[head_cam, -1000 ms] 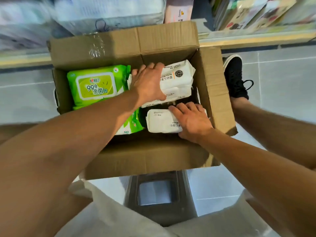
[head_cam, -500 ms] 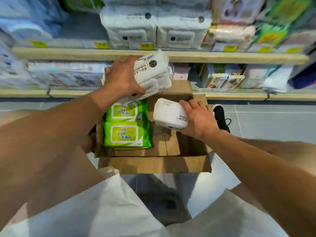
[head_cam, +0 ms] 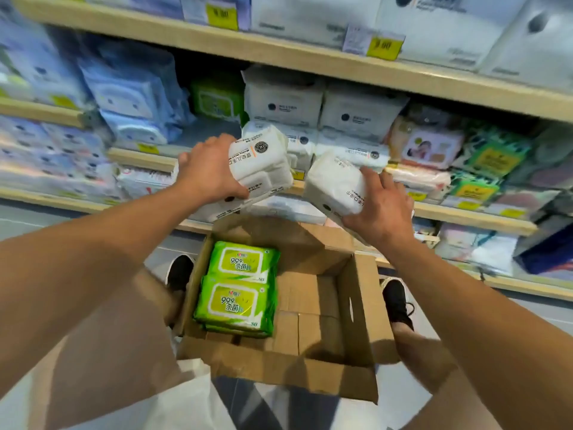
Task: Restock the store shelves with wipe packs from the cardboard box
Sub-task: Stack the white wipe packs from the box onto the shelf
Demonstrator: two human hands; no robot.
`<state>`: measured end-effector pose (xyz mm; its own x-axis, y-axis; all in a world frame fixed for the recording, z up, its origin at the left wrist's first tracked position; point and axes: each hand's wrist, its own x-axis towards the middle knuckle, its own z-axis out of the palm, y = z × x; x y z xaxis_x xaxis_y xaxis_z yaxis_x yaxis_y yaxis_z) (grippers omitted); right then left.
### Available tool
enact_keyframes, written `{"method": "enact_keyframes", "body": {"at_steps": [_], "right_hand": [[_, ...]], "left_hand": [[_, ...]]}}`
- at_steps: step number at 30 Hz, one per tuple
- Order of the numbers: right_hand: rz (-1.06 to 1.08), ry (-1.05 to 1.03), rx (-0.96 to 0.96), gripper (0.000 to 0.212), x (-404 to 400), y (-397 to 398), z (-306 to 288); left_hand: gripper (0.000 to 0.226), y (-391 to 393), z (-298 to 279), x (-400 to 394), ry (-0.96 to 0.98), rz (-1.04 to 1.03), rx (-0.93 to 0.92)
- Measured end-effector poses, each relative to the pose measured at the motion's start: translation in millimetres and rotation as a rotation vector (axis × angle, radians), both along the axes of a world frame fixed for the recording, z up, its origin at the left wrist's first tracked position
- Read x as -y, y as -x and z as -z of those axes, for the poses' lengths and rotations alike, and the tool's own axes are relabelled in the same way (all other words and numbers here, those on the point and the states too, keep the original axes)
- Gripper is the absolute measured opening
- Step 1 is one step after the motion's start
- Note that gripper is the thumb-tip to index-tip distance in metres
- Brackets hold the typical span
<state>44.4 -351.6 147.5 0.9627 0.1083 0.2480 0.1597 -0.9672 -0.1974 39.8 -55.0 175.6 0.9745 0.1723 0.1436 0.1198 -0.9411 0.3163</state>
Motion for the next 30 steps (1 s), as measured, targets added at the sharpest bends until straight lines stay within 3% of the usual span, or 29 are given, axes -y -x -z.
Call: {"method": "enact_keyframes", "body": {"at_steps": [5, 13, 19, 30], "right_hand": [[-0.021, 0.006, 0.131, 0.092, -2.0, -52.4, -33.7], [-0.016, 0.211, 0.292, 0.085, -0.7, -136.5, -52.7], [0.033, 0.278, 0.223, 0.066, -6.6, -170.0, -8.4], [0.033, 0.33, 0.221, 0.076, -7.8, -165.5, -1.4]], "left_hand": [[0.092, -24.7, -4.0, -3.2, -0.016, 0.004, 0.014], [0.094, -72.1, -7.3, -3.3, -0.045, 0.001, 0.048], [0.09, -98.1, -4.9, 3.6, -0.025, -0.03, 0.064], [0.085, -129.7, -15.7, 28.4, -0.156, -0.004, 0.209]]}}
